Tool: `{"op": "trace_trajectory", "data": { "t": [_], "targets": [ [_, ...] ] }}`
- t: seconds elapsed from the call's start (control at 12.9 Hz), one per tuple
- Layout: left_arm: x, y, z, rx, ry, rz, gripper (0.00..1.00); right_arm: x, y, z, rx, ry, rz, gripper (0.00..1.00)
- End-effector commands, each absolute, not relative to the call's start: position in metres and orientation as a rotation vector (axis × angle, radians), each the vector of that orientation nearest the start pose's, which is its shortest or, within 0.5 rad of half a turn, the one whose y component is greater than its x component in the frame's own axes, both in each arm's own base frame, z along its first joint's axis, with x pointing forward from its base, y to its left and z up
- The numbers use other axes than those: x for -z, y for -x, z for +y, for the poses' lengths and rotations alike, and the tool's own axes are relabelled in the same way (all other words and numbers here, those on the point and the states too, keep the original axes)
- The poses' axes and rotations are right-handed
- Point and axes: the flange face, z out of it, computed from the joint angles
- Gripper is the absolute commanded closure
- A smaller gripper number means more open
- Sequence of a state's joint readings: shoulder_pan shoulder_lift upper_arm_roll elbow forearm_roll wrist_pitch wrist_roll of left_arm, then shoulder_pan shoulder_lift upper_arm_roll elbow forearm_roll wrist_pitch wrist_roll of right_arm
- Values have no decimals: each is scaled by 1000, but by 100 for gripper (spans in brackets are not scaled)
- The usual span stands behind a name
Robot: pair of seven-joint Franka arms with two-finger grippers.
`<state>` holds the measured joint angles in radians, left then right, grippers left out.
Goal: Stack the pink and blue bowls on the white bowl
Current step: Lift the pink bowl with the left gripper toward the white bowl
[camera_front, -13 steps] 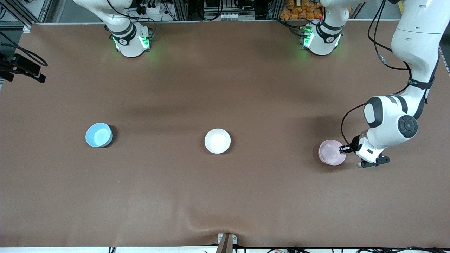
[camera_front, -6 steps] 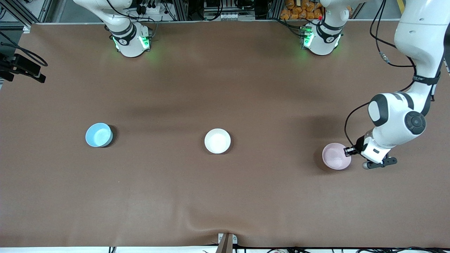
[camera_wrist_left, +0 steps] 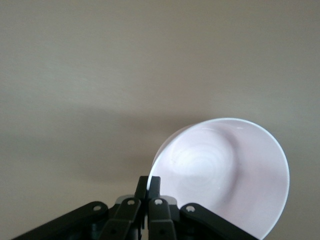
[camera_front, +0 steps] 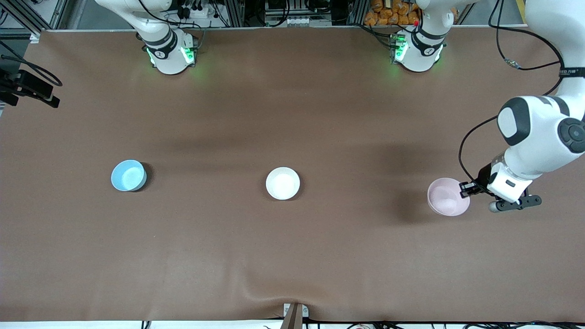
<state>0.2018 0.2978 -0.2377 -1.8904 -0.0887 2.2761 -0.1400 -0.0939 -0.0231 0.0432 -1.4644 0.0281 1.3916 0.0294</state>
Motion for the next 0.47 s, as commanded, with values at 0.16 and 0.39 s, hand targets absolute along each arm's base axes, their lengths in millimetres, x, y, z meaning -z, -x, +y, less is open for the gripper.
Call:
{"op": "trace_trajectory", "data": {
  "t": [0.16,0.39],
  "targets": [
    [-399,-631,-67,60,3368,-310,100,-673,-527,-24,-80,3096,115,0],
    [-414,-629,-116,60,3391,-368,100,-673,-527,-27,-80,3097,123,0]
  ]
}}
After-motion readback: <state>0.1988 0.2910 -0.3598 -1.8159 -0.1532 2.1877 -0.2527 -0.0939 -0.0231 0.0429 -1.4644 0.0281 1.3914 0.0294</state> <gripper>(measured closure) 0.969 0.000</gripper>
